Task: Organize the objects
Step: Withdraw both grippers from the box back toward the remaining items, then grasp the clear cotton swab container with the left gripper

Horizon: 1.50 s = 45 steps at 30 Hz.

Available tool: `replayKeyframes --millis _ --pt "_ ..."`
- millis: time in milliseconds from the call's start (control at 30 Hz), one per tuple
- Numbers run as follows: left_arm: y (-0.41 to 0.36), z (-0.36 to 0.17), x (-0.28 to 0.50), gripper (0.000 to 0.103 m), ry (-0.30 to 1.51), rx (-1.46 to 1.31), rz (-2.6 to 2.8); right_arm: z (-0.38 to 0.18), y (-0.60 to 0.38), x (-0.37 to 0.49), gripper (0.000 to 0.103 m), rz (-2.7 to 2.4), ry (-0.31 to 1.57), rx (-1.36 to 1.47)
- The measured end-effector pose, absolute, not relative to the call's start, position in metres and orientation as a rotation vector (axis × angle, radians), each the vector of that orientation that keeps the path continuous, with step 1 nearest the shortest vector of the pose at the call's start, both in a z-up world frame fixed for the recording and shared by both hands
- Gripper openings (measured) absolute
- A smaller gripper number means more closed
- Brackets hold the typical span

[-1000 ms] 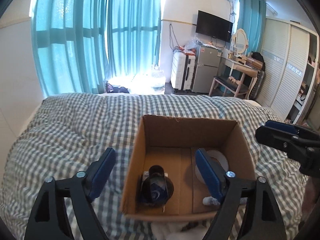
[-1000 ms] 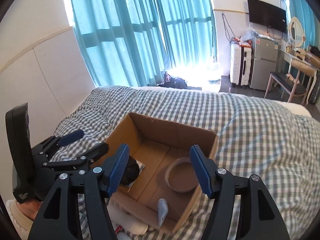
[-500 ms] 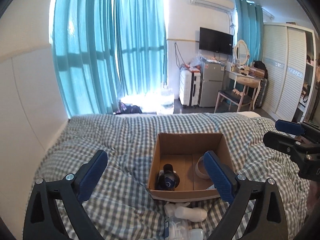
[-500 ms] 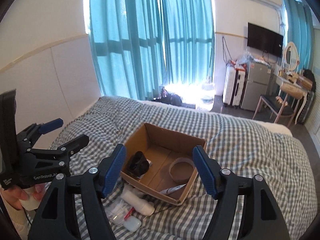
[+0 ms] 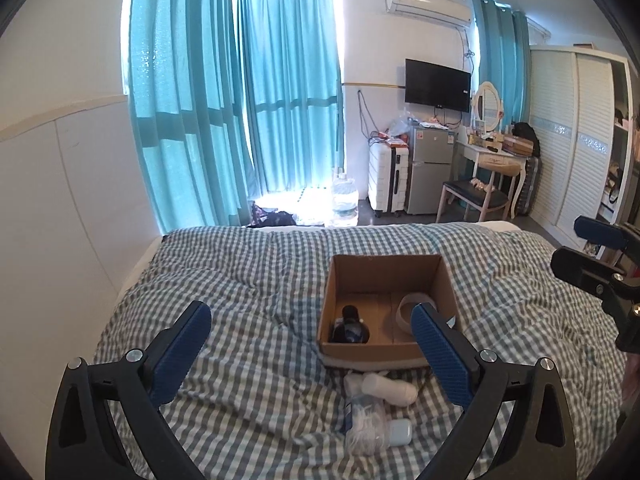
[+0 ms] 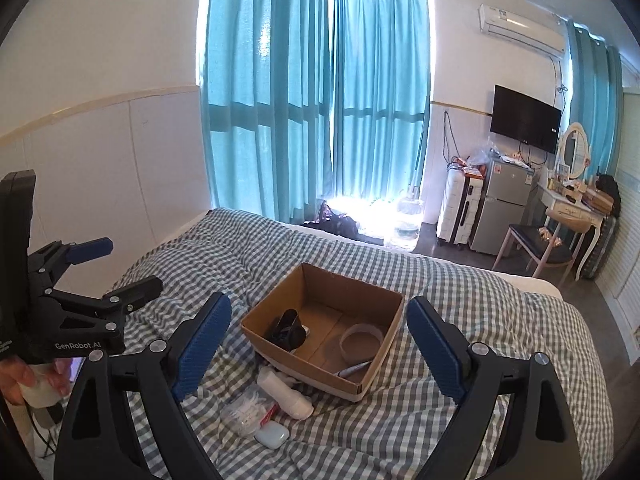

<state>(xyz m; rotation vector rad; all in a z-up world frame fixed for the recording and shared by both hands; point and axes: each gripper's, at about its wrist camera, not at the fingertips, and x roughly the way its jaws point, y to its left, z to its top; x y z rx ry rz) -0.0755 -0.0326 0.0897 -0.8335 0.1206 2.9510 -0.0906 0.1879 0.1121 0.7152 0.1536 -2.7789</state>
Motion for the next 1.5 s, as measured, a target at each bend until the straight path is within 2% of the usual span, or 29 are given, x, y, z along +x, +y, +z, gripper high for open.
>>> replayKeyframes --millis 333,600,867,1000,1133,1333,1367,1500 --pt "-0.039 0.049 -0.047 0.103 0.111 -0.862 2.989 0.069 0.186 -0.075 0.090 -2.777 0.164 0.736" --pt "-0.033 -0.017 -0.056 0.103 0.079 -1.010 2.985 -0.013 0.179 -0.091 0.090 -2.711 0.159 0.918" --pt "-0.002 -0.084 -0.085 0.103 0.145 -1.183 2.887 -0.080 0.184 -0.129 0.090 -2.695 0.165 1.084" --pt "0.007 -0.113 -0.097 0.103 0.149 -1.253 2.838 -0.103 0.191 -0.141 0.090 -2.704 0.168 1.151" --pt "0.012 -0.139 -0.109 0.103 0.078 -1.341 2.753 -0.124 0.199 -0.149 0.090 -2.678 0.109 1.237" --pt "0.018 -0.173 -0.124 0.103 0.072 -1.456 2.684 -0.129 0.204 -0.153 0.090 -2.663 0.060 1.267" --pt "0.020 -0.176 -0.125 0.101 0.080 -1.465 2.679 -0.130 0.204 -0.154 0.090 -2.662 0.057 1.270" --pt "0.026 -0.186 -0.127 0.079 0.090 -1.494 2.618 -0.131 0.203 -0.153 0.090 -2.661 0.060 1.280"
